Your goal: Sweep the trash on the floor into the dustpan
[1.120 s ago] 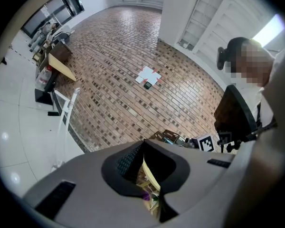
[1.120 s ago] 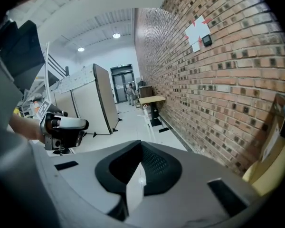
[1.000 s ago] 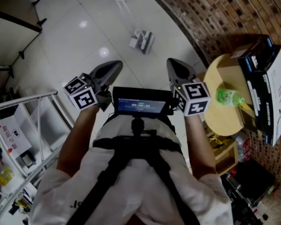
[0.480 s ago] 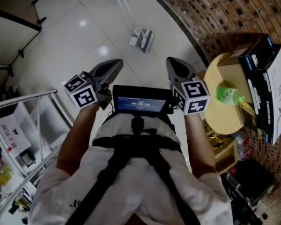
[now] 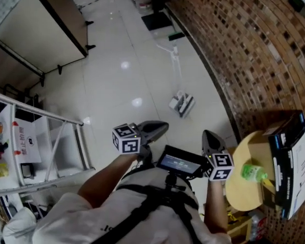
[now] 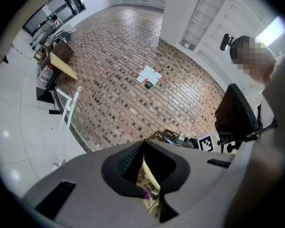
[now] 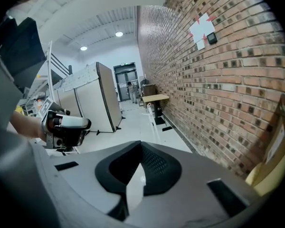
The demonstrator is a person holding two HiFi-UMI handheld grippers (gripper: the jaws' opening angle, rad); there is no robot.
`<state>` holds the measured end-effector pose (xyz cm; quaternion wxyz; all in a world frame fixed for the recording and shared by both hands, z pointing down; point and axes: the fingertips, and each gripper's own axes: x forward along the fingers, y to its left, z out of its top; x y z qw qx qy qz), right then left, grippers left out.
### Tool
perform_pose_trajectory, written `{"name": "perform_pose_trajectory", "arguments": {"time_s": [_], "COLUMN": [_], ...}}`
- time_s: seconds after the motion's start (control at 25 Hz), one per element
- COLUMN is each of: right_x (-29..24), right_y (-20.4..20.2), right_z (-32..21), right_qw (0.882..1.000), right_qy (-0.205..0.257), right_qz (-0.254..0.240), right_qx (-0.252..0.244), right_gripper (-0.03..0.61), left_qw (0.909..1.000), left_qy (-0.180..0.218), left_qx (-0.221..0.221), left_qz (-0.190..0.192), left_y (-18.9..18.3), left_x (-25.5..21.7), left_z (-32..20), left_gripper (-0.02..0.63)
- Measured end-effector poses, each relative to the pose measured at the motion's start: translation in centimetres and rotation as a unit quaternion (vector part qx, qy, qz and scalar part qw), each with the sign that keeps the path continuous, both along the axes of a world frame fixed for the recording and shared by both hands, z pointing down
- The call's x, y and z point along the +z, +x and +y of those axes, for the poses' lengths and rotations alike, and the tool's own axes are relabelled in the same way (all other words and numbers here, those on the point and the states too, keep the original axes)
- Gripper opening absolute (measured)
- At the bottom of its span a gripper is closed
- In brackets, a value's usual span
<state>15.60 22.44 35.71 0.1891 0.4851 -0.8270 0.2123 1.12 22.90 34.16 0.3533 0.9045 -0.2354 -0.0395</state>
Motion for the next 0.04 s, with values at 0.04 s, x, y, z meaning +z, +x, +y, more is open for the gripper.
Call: {"name": "perform_pose_trajectory", "arguments": {"time_s": [0.04], "right_x": [-0.04], "right_y": [-0.59], "right_z": [0.23], "right_qw": [1.0], "right_qy": [-0.002], "right_qz": [-0.001], "right_qx": [0.0], "right_gripper": [0.0], "left_qw": [1.0], "left_qy": [-0.001], "left_qx": [0.001], "left_qz": [-0.003], "left_y": [-0.59], "left_x": [-0.17], "left_z": [0.21], "left_gripper": [0.0]}}
